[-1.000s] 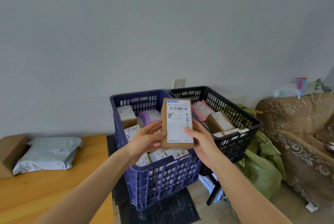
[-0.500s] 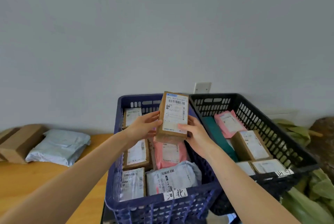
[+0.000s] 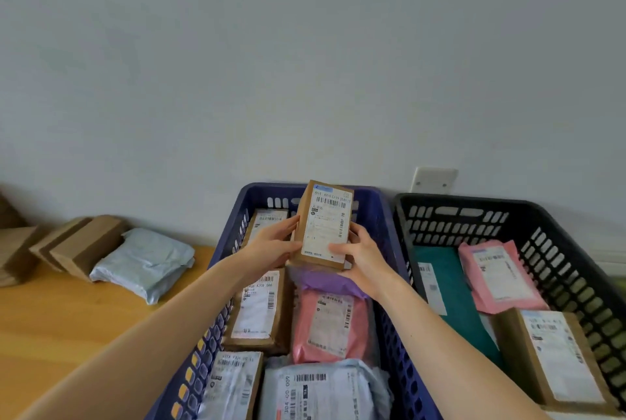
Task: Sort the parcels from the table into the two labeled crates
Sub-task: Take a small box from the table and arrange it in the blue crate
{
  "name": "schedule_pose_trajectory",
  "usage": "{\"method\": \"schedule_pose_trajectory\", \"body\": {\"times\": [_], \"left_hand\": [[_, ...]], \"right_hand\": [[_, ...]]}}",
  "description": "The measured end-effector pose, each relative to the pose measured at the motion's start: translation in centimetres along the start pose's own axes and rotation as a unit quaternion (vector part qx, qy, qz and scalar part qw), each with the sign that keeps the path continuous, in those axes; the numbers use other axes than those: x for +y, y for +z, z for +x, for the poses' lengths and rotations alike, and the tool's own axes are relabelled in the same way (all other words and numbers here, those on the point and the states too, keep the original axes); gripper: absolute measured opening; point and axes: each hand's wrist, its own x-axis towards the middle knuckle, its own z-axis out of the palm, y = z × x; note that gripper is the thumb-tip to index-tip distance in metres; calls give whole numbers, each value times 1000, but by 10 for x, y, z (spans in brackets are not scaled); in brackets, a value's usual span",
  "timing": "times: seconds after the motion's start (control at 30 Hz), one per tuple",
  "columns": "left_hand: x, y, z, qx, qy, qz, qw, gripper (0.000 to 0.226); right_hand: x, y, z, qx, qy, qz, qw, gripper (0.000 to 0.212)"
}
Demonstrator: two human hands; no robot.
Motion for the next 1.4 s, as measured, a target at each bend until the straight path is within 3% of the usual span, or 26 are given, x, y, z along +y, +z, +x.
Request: {"method": "schedule_pose_trajectory", "body": {"times": [0.23, 0.43, 0.67, 0.87, 1.03, 1.13, 1.23, 1.33, 1.4], "left_hand": [[-7, -8, 36, 25, 6, 141, 990, 65], [-18, -12, 57, 16, -7, 199, 980, 66], [-33, -14, 71, 16, -37, 177, 983, 64], [-47, -16, 78, 27, -75, 29, 996, 63], [-45, -20, 83, 75, -36, 90, 992, 59], [-42, -21, 85, 131, 32, 233, 963, 44], [-45, -21, 87, 148, 79, 393, 904, 36], [-54, -18, 89, 102, 90, 491, 860, 38], [-61, -18, 89, 74, 86, 514, 851, 46]], "right_hand": [[13, -19, 43, -17, 27, 22, 999, 70], [27, -29, 65, -20, 58, 26, 998, 66], [31, -27, 75, -2, 69, -27, 997, 58], [34, -19, 83, 20, 52, -154, 987, 61], [31, -12, 91, 27, 57, -180, 982, 61], [38, -11, 93, 33, 78, -153, 985, 58], [46, -10, 93, 49, 75, -140, 986, 50], [56, -7, 96, 48, 84, -146, 984, 34], [61, -5, 98, 43, 93, -157, 982, 29]]}}
